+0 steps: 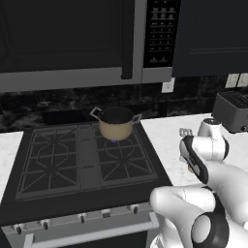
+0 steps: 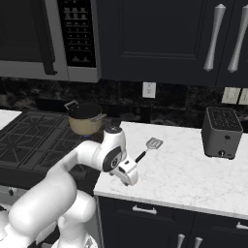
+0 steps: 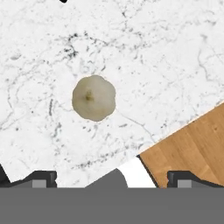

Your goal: Put the garlic and broccoli in the pot. Retrieve the spatula and lightly stir the vegetables in the pot.

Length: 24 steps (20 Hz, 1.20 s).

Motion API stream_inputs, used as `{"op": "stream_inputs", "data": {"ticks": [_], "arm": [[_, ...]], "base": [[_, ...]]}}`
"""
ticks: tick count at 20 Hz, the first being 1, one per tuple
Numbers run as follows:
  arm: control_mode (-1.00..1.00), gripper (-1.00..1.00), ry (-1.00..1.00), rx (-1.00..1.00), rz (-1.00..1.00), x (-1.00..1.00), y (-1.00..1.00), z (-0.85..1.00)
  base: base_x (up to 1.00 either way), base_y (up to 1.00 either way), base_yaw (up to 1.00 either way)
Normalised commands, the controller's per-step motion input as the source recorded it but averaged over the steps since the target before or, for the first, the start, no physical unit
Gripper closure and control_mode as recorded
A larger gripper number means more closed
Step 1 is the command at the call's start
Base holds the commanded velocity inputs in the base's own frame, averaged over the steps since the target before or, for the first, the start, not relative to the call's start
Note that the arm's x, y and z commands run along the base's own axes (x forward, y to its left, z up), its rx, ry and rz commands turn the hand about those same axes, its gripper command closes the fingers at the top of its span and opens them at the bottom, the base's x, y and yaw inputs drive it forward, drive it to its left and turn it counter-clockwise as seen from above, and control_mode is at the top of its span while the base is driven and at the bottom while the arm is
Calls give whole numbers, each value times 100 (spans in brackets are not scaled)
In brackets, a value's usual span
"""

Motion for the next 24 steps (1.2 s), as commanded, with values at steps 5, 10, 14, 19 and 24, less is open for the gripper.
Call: {"op": "stream_inputs", "data": {"ticks": [5,10,14,19,24], "arm": [[-100,-100,0,0,3,31,-10,-29],[-100,-100,0,0,3,30,-2,-25],[-100,-100,0,0,2,37,0,-26],[-100,-100,0,0,1,31,-1,-24],[-100,100,3,0,0,17,-6,-22]], "base": [[0,0,0],[0,0,0],[0,0,0],[0,0,0],[0,0,0]]}}
